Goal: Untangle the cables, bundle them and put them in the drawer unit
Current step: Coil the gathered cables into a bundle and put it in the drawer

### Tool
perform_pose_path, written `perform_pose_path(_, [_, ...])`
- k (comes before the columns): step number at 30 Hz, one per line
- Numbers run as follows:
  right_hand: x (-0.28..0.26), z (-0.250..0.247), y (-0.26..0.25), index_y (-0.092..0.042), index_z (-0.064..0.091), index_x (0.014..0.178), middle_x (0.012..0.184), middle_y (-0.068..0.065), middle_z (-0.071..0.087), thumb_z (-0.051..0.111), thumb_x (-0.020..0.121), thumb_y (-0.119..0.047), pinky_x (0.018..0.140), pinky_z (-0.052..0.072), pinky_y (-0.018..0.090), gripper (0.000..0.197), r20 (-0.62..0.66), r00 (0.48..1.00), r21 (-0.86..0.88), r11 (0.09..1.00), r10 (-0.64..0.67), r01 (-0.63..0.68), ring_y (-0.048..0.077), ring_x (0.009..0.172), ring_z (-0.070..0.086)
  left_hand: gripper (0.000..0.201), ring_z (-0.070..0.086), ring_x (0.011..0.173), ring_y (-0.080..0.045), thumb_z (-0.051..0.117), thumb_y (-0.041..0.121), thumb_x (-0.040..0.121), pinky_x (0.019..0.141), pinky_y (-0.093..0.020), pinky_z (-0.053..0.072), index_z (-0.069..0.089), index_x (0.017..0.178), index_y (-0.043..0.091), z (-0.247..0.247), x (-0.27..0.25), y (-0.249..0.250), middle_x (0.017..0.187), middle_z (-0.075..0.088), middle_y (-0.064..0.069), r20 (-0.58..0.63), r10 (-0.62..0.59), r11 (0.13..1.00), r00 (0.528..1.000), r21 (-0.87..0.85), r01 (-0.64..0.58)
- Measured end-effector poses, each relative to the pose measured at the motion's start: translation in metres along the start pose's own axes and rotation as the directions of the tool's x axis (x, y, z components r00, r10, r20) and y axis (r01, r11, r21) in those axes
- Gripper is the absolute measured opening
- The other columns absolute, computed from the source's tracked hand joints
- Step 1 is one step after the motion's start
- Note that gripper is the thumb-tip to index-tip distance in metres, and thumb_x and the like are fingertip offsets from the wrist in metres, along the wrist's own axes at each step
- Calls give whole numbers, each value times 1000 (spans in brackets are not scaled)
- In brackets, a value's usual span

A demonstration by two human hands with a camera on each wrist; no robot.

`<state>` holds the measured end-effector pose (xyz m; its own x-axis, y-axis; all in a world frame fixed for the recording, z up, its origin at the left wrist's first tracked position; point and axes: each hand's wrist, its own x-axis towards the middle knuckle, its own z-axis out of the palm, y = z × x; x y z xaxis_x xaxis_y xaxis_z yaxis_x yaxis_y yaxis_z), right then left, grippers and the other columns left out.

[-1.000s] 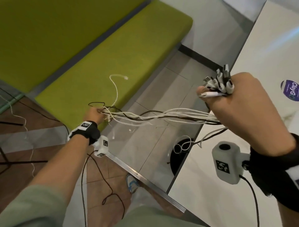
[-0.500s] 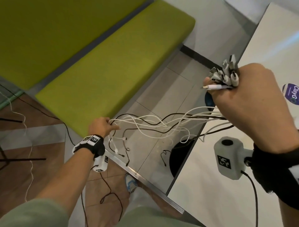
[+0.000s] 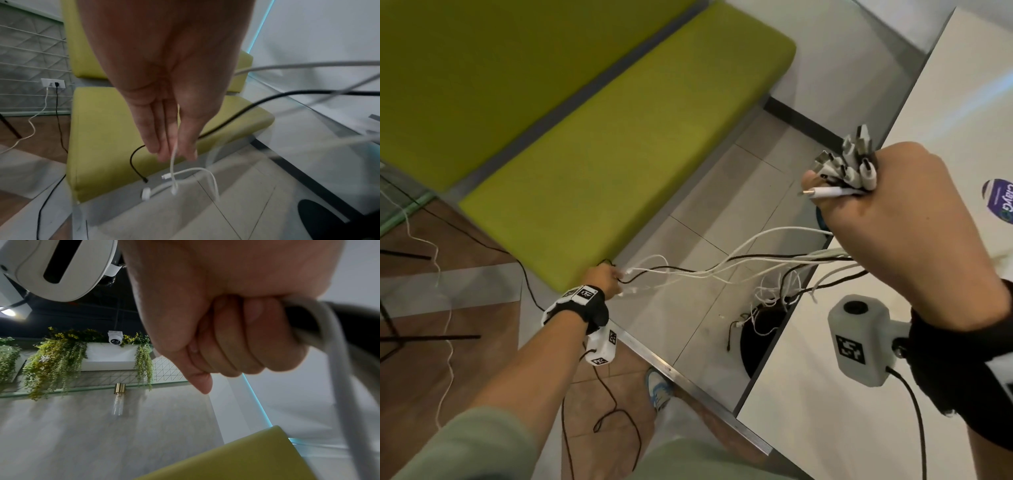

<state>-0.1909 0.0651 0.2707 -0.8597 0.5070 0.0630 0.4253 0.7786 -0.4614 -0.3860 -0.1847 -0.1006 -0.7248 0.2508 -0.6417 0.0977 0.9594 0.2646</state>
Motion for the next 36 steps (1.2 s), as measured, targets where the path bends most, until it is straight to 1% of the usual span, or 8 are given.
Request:
perform_pose_path(9, [-1,2,-1,7,47,59,53,23,41,62,88,-23,46,31,37,44,25,1000,-1,1000,-5,5,46,58,40,24,64,95,-35,56,21,94,70,-33,45,68,101,1,-3,0,8,105,68,-18,-69,-96,980,993,171,106])
perform_pose_path(13, [-3,5,-5,7,48,60,56,26,42,62,88,-24,46,35,41,44,36,999,1,1000,-17,17,48,62,42,29,62,106,-33,56,25,94,85,-35,48,66,110,4,-13,-10,27,118,66,-16,74,-53,984,996,174,40])
perform_pose_path(16, [-3,6,-7,8,45,61,58,28,42,62,87,-21,47,35,43,43,40,999,7,1000,-23,23,45,59,34,28,58,119,-26,63,25,92,103,-35,44,67,119,18,-24,-34,76,129,63,-6,61,195,980,979,-44,-193])
perform_pose_path(19, [-2,8,-8,5,40,58,55,25,40,61,87,-20,47,35,42,44,38,999,22,1000,-9,9,45,59,36,27,60,118,-17,66,16,91,108,-35,42,65,118,19,-43,-78,140,125,66,-2,83,602,740,794,-431,-516])
perform_pose_path(23, [-2,8,-7,4,45,58,54,24,42,63,85,-17,50,35,41,39,45,999,70,998,-7,4,38,55,36,25,64,108,-4,62,12,94,98,-23,48,65,114,25,-69,-153,207,111,68,12,36,882,364,470,-686,-630])
perform_pose_path(26, [-3,7,-8,-2,42,53,48,15,38,65,84,-13,49,31,34,40,45,999,100,995,-1,-3,30,51,30,29,66,95,0,66,2,89,86,-18,51,64,103,28,-71,-181,233,99,70,16,25,924,280,381,-722,-632])
perform_pose_path(32, [-4,6,-3,-1,43,54,46,12,39,64,84,-13,47,31,33,38,54,998,125,992,26,-33,23,51,26,8,64,72,-20,77,8,78,73,-47,53,78,85,11,-59,-174,225,79,74,-10,-237,830,209,505,-707,-676])
perform_pose_path(36, [-6,13,0,1,51,56,46,12,46,65,82,-12,49,34,33,32,109,994,103,994,26,-37,33,52,35,27,62,55,-3,64,3,86,55,-21,53,78,79,25,-59,-168,215,60,68,11,-322,774,139,545,-753,-643])
